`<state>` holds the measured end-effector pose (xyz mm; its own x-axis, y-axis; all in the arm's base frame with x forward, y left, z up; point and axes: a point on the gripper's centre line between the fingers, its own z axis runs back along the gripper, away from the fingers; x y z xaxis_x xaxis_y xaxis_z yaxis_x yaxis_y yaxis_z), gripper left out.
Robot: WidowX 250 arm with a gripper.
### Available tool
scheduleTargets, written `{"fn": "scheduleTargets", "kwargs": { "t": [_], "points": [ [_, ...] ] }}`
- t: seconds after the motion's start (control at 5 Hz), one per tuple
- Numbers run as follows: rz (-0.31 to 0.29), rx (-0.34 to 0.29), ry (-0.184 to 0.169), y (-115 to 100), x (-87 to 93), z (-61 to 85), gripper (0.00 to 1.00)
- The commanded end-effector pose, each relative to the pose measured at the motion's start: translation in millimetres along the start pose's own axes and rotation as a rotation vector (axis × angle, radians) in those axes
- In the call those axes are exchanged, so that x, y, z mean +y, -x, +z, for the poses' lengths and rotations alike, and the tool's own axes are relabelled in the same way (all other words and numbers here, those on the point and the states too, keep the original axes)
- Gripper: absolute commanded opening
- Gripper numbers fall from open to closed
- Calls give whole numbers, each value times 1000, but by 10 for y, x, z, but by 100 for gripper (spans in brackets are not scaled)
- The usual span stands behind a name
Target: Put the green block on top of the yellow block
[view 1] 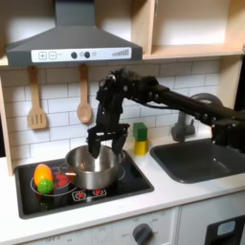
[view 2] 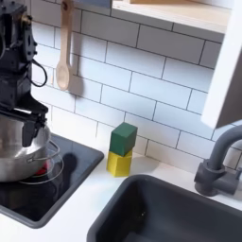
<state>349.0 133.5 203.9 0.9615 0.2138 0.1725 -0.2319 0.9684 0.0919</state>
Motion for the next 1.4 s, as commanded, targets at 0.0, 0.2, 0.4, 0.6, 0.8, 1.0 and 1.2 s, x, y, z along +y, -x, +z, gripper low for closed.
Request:
{"fn": "scheduleTargets", "kwargs": {
  "t": [0.0,0.2,0.4,0.6,0.8,1.0,1.2],
  "points": [
    [13,20,-5,30,115,-79,100],
    [-2,15,-2,3,145,-163,100],
    [-26,20,1,-43,134,-276,100],
    [-43,13,-20,-61,107,-377,100],
    [-52,29,-3,-83,104,-429,100],
    [-45,55,6,-50,134,-499,100],
    [-58,46,15,-56,106,-443,100]
  ]
}}
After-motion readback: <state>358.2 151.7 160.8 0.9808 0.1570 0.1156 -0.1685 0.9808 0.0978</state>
